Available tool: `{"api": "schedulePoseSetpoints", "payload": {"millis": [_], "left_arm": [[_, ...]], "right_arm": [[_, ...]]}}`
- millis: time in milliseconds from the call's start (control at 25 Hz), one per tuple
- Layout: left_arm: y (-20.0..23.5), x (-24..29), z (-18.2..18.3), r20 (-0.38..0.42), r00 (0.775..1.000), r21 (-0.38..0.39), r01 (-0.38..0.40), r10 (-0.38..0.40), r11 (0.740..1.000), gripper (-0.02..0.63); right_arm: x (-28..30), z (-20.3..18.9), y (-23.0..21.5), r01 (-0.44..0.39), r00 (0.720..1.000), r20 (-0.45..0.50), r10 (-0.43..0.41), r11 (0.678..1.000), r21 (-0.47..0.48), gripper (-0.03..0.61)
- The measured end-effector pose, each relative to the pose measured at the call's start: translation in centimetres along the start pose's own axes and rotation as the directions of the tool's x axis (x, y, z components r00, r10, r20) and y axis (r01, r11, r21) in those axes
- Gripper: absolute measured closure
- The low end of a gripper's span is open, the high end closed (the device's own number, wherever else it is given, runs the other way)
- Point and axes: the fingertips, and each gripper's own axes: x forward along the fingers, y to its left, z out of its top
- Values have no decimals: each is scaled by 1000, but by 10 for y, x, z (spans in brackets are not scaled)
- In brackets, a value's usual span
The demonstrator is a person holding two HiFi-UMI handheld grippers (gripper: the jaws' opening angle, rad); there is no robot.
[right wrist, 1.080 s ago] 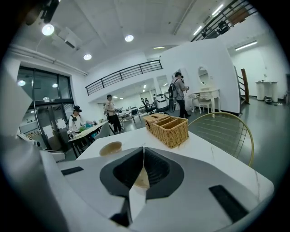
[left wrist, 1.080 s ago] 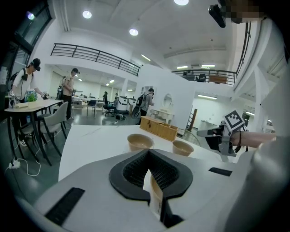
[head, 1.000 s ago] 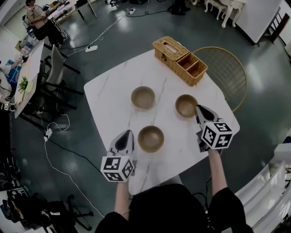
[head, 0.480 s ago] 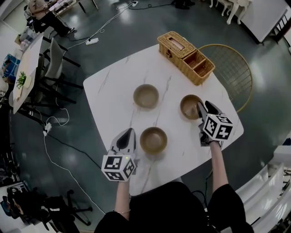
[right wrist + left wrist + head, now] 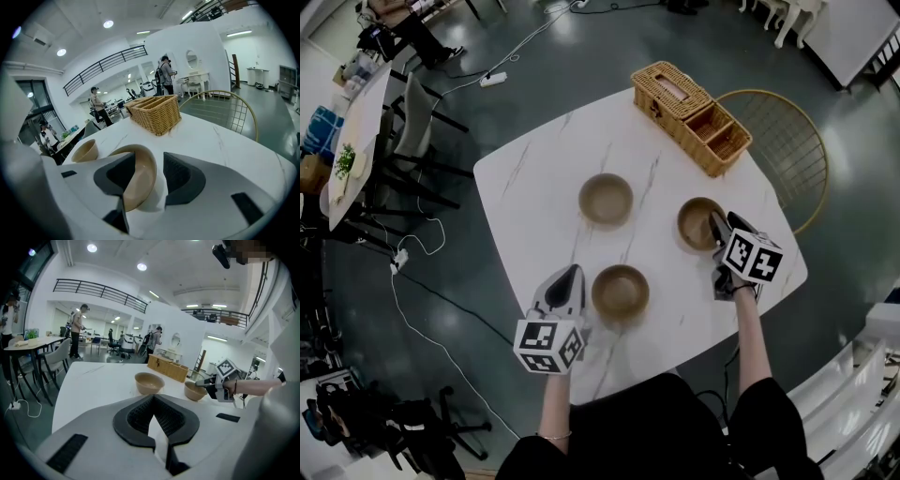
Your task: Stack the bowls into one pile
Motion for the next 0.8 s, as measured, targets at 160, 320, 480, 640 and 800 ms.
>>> {"api": "schedulePoseSetpoints", "payload": {"millis": [160, 320, 480, 640, 800], "left_arm": [[2, 1, 0, -2, 1000, -5, -5, 5, 1000, 600], [5, 3, -2, -6, 1000, -8, -12, 12, 1000, 600], [8, 2, -2, -8, 1000, -13, -20, 20, 1000, 600], [9, 0, -2, -8, 1000, -16, -22, 22, 1000, 600], [9, -1, -2, -5, 1000, -18, -22, 22, 1000, 600]], "right_arm": [[5, -4, -2, -1, 999, -34, 3, 998, 57, 426], [9, -6, -7, 15, 999, -38, -12, 997, 79, 495], [10, -5, -8, 30, 999, -33, -27, 997, 73, 531], [9, -5, -6, 22, 999, -42, -21, 999, 46, 537], [7, -6, -6, 3, 999, -39, 0, 997, 79, 547]]}}
